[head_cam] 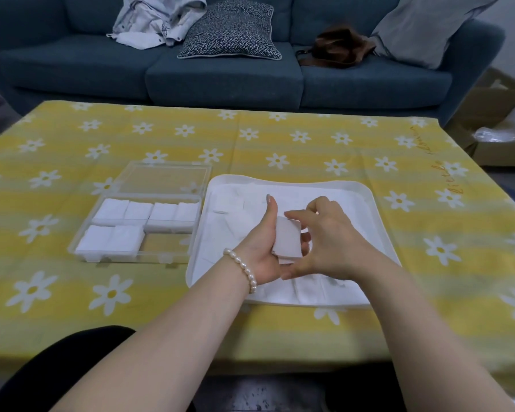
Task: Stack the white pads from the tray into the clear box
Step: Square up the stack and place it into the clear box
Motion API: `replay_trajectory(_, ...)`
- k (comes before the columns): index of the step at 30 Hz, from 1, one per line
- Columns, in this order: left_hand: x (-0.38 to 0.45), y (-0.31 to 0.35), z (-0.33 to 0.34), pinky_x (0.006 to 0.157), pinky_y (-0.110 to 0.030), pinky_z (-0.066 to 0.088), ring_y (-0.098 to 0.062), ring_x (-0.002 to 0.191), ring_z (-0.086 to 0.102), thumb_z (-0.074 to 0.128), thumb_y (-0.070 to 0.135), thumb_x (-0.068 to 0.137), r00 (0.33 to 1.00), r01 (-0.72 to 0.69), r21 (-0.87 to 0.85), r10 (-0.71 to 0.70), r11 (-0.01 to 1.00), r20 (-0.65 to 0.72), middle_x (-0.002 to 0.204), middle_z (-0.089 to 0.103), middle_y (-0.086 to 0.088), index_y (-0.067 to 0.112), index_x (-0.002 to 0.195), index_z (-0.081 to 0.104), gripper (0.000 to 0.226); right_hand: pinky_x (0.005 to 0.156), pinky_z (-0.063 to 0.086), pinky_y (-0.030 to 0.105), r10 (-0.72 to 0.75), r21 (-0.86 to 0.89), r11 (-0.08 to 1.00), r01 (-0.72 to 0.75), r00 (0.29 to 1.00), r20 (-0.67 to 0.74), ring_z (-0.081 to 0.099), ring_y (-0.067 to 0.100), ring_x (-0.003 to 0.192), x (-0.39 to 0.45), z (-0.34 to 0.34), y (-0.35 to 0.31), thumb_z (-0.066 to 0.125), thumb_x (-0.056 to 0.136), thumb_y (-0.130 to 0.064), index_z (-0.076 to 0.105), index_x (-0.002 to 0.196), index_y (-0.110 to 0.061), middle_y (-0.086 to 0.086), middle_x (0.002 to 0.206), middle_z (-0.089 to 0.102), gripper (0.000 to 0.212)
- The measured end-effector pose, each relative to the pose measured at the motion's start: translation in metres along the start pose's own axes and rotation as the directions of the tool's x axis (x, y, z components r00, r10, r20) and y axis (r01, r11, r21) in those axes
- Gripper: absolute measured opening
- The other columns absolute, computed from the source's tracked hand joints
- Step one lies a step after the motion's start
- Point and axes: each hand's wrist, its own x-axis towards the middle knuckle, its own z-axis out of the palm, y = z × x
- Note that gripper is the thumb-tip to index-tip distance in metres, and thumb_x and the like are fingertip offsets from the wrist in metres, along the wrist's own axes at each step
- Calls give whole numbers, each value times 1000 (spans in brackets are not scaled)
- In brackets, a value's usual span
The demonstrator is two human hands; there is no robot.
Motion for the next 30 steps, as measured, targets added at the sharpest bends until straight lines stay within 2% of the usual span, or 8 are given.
replay_trajectory(4, 3, -3, -2, 68, -34, 47, -20, 80, 58, 27, 81, 79, 999, 6, 105, -3, 994, -35, 85, 62, -5, 17, 102, 66, 78, 92, 29, 25, -20, -143, 990, 18, 1000, -14, 30, 15, 100, 2, 5, 0, 81, 55, -52, 45, 134, -26, -4, 107, 28, 90)
replay_trajectory(6, 4, -4, -3, 66, -34, 48, -22, 84, 60, 27, 78, 81, 998, -4, 154, 14, 988, -60, 93, 62, -7, 18, 112, 63, 76, 93, 29, 27, -22, -157, 987, 22, 1000, 1, 28, 14, 98, 2, 5, 0, 80, 56, -52, 43, 134, -26, -5, 105, 27, 90)
replay_trajectory(8, 5, -5, -2, 61, -30, 48, -21, 84, 60, 29, 76, 82, 997, -20, 186, 32, 982, -65, 97, 60, -7, 21, 110, 63, 71, 95, 30, 28, -12, -167, 986, 18, 999, 35, 30, 16, 101, 2, 5, -1, 79, 56, -52, 43, 134, -26, -4, 106, 29, 90)
replay_trajectory(12, 1, -5, 1, 47, -21, 48, -15, 62, 66, 26, 75, 83, 999, -4, 200, 12, 980, -40, 78, 68, -2, 19, 112, 62, 73, 87, 30, 28, -17, -207, 978, 19, 1000, 12, 30, 16, 96, 3, 9, -1, 75, 59, -54, 49, 123, -26, -5, 102, 30, 75)
replay_trajectory(15, 0, -4, 0, 55, -26, 53, -17, 72, 69, 21, 81, 78, 1000, 3, 155, -7, 988, 28, 85, 71, -4, 18, 116, 63, 85, 87, 32, 28, -9, -165, 986, 10, 1000, 2, 31, 16, 95, 4, 9, 0, 75, 59, -55, 51, 119, -27, -4, 102, 35, 71)
replay_trajectory(20, 1, -4, 1, 58, -25, 53, -19, 81, 59, 23, 83, 76, 999, 1, 75, -4, 997, 39, 89, 60, -6, 14, 101, 64, 84, 91, 30, 27, 11, -90, 996, -8, 1000, 25, 31, 13, 99, 3, 8, -2, 78, 55, -57, 45, 128, -29, -6, 104, 35, 84)
replay_trajectory(25, 2, -5, 1, 61, -27, 51, -18, 80, 59, 29, 79, 79, 999, -26, 75, 23, 997, 39, 87, 61, -5, 17, 97, 66, 74, 90, 29, 26, 8, -81, 997, -6, 1000, 24, 29, 12, 98, 4, 6, -3, 77, 59, -53, 45, 129, -27, -7, 103, 34, 81)
replay_trajectory(30, 1, -4, -1, 51, -22, 50, -17, 69, 62, 28, 76, 81, 998, -40, 99, 36, 994, 42, 78, 62, -4, 18, 94, 66, 71, 92, 31, 29, -6, -134, 991, 16, 997, 70, 32, 16, 101, 2, 5, -4, 76, 59, -49, 38, 135, -29, -6, 102, 32, 87)
